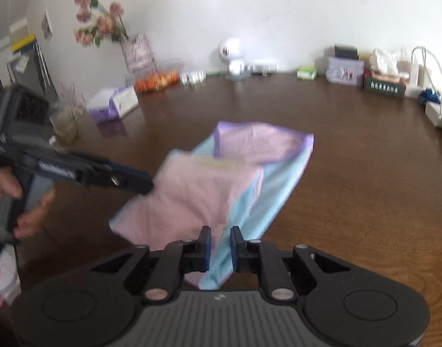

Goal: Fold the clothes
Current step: 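Grasp the strip's end with the right gripper while the left gripper grasps beside it, then fold the strip over onto itself with both grippers into a compact bundle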

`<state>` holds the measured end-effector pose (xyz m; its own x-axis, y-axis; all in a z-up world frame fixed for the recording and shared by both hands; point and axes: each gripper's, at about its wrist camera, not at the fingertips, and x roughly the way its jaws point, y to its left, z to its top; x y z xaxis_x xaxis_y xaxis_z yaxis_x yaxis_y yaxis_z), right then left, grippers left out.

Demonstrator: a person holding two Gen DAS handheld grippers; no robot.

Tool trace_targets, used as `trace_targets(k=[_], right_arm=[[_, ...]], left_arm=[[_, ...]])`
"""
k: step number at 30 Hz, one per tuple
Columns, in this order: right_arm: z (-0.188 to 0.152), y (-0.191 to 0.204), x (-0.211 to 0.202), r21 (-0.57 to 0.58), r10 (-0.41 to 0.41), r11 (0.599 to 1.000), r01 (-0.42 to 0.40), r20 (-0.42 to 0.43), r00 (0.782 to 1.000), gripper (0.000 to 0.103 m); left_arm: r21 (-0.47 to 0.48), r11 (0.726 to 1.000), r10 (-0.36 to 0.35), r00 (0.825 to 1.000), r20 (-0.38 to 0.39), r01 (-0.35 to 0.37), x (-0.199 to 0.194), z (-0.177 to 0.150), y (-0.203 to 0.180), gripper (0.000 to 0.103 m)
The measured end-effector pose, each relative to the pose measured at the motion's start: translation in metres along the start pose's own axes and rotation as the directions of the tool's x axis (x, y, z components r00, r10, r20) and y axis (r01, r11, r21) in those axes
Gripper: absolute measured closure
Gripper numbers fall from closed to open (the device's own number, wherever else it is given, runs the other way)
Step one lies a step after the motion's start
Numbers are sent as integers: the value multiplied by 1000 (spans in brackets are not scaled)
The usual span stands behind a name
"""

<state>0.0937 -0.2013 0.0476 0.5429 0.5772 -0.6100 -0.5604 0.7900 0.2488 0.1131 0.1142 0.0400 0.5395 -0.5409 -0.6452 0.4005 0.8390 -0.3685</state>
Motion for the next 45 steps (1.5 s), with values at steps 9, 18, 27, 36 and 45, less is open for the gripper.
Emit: trace_targets(k=[9,18,27,36,45], right_arm=[[14,-29,44,233,15,972,-13,-8,1000,100],[8,-13,20,188,-53,981,53,-5,999,90],[19,-13,0,123,-127,985,117,75,989,80],[79,-71,77,153,-248,953,260,-94,964,86],[69,-66,55,145,-150,978,148,-2,989,101]], left_arm=[[-41,999,8,1000,-28,-9,13,2,1,83],[-69,998,-11,1000,-20,9,12,8,1,73],[-77,996,44,999,8,-43,6,28,8,84],[-31,978,207,978,-38,-208,92,105,28,62],[25,988,151,988,-18,-151,74,95,15,101]])
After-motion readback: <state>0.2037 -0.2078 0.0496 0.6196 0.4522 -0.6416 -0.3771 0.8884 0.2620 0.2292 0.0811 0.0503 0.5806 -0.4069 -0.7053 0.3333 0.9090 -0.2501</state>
